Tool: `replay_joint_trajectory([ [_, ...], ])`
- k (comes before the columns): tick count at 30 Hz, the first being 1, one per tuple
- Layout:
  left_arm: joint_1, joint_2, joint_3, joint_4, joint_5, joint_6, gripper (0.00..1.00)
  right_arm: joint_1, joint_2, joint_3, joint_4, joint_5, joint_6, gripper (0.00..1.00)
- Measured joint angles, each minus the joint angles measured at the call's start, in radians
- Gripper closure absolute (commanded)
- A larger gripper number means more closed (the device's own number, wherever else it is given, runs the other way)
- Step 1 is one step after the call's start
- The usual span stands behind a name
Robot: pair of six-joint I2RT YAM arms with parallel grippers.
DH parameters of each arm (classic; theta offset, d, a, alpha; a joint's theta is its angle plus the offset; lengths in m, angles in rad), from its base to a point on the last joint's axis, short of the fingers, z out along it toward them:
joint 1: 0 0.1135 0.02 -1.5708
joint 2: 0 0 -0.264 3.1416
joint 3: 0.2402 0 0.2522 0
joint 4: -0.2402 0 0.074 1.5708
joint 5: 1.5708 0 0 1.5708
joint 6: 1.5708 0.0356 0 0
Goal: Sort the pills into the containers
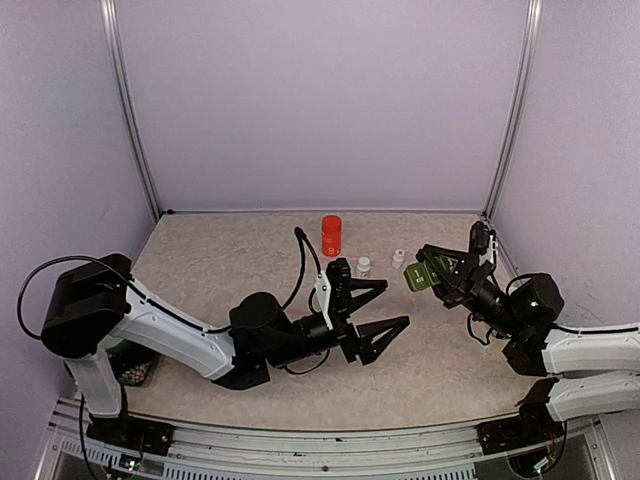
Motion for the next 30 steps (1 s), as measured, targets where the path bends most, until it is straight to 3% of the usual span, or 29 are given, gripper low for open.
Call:
replay_joint_trajectory([
  [5, 0.039, -0.01, 0.011, 0.062, 0.176, -0.153, 0.1, -0.02, 0.05, 0.003, 0.105, -0.021, -0.08, 0.88],
  [7, 0.077, -0.005, 0.033, 0.121, 0.293, -0.267, 0.12, -0.033, 0.094, 0.01, 0.163, -0.048, -0.099, 0.87],
  [14, 0.182, 0.06, 0.105, 0.296, 0.491, -0.57, 0.14, -0.062, 0.209, 0.023, 0.347, -0.114, -0.117, 0.87],
  [20, 0.167, 0.064, 0.105, 0.252, 0.52, -0.624, 0.11, -0.064, 0.181, 0.064, 0.345, -0.129, -0.198, 0.86],
  [30, 0.156, 0.064, 0.165, 0.121, 0.536, -0.647, 0.09, -0.064, 0.062, 0.179, 0.129, -0.161, -0.389, 0.85],
])
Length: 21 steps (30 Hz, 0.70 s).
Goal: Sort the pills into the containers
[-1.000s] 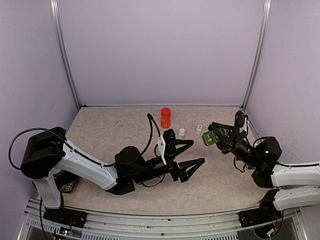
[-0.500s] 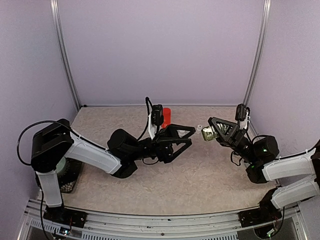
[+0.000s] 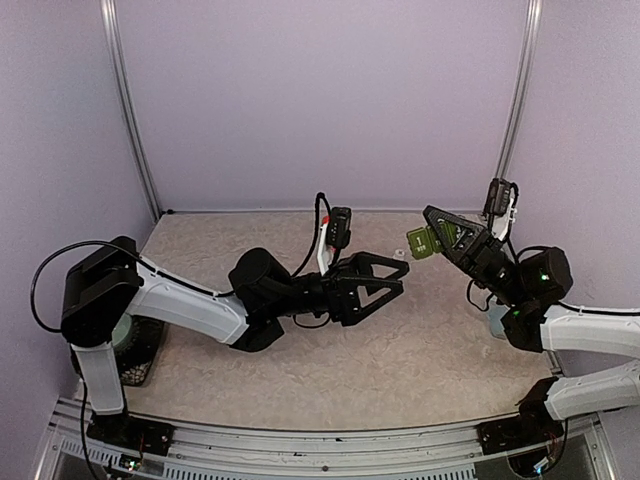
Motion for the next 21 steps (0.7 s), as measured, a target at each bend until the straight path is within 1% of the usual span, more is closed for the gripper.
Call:
replay_joint_trajectory([
  [4, -0.001, 0.0, 0.056, -0.017, 0.023, -0.019, 0.09, 0.0, 0.024, 0.011, -0.022, -0.032, -0.034, 0.85],
  [11, -0.009, 0.004, 0.063, -0.018, 0.016, -0.07, 0.08, -0.003, 0.058, 0.014, 0.039, -0.067, -0.049, 0.85],
  [13, -0.016, 0.004, 0.063, -0.017, 0.007, -0.073, 0.08, -0.006, 0.06, 0.014, 0.042, -0.072, -0.055, 0.84],
  [15, -0.02, 0.004, 0.063, -0.016, 0.001, -0.082, 0.06, -0.006, 0.06, 0.014, 0.042, -0.076, -0.066, 0.84],
  [21, -0.027, 0.013, 0.077, -0.018, -0.008, -0.103, 0.05, -0.006, 0.059, 0.014, 0.044, -0.08, -0.102, 0.84],
])
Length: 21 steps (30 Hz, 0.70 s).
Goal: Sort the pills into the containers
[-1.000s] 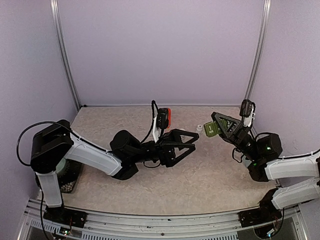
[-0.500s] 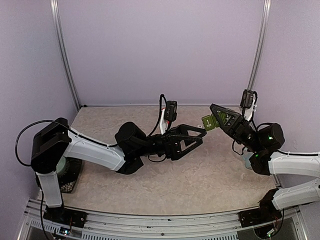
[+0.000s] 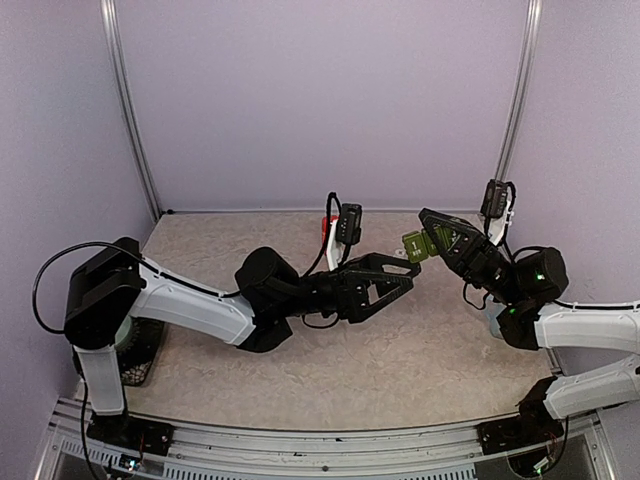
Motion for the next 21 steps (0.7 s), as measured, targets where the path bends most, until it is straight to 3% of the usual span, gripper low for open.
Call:
replay_joint_trajectory([
  [21, -0.054, 0.021, -0.032, 0.058, -0.157, 0.04, 0.04, 0.0, -0.046, -0.052, 0.003, 0.046, -0.069, 0.84],
])
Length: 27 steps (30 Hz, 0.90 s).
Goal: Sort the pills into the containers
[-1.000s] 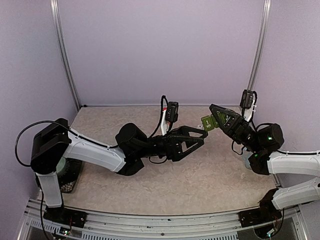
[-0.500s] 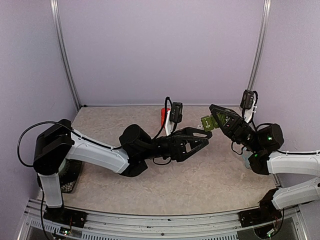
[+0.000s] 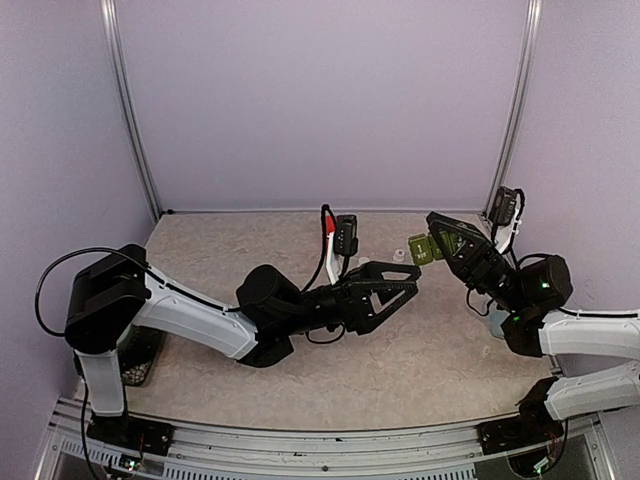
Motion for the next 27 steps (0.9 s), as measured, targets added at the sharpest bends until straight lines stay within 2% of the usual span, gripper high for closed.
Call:
replay_joint_trajectory([
  [19, -0.083, 0.007, 0.003, 0.151, -0.211, 0.071, 0.03, 0.0, 0.076, -0.003, 0.071, -0.039, -0.04, 0.86],
  [27, -0.089, -0.068, -0.163, 0.138, -0.347, 0.144, 0.01, 0.0, -0.044, -0.006, 0.005, -0.029, -0.064, 0.87],
])
